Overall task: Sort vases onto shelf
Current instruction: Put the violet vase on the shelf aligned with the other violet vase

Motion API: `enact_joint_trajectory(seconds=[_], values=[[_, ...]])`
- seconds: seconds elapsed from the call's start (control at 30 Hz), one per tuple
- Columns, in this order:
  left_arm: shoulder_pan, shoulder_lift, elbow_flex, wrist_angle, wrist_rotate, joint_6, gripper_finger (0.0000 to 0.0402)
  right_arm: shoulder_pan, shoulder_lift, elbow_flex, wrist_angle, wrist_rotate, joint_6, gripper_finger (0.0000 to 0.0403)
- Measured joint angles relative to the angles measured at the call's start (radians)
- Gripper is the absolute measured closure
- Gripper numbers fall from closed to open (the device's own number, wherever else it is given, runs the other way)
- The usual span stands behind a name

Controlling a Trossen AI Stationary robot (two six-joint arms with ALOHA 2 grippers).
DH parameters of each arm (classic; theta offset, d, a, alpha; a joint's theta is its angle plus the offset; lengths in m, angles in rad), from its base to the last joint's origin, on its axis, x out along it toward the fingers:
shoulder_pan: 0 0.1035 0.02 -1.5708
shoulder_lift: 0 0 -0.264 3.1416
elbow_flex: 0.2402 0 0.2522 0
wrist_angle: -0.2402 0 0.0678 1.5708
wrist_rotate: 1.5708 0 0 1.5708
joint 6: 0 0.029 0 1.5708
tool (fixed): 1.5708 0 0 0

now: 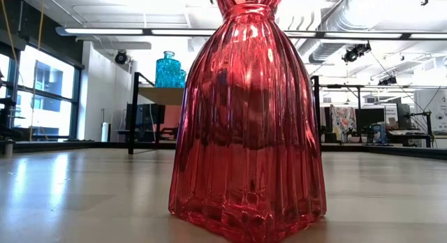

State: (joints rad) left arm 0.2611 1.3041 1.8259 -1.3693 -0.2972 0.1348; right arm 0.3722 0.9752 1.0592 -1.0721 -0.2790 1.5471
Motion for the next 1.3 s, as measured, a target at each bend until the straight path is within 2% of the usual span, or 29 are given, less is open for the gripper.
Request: enact_joint_trajectory(seconds=[0.23, 0.37, 0.87, 0.97, 1.2, 1.3], values=[[0.0, 0.0, 0.0, 0.0, 0.005, 0.001, 0.0266, 0.008, 0.001, 0.0, 0.0, 0.085, -0.01, 0.0402], [0.0, 0.0, 0.0, 0.0, 0.006, 0.001, 0.0266, 0.008, 0.015, 0.0, 0.04, 0.174, 0.017, 0.0402], [0.0, 0.0, 0.0, -0.004, 0.007, -0.005, 0.0266, 0.036, 0.104, 0.0, 0.182, 0.13, 0.054, 0.0396], [0.0, 0.0, 0.0, -0.004, 0.007, -0.024, 0.0266, 0.07, 0.12, 0.0, 0.186, 0.127, 0.079, 0.0365], [0.0, 0.0, 0.0, -0.004, 0.007, -0.029, 0.0266, 0.155, 0.158, 0.0, 0.207, 0.098, 0.158, 0.0249], [0.0, 0.0, 0.0, -0.004, 0.007, -0.03, 0.0266, 0.171, 0.162, 0.0, 0.23, 0.095, 0.154, 0.0216]])
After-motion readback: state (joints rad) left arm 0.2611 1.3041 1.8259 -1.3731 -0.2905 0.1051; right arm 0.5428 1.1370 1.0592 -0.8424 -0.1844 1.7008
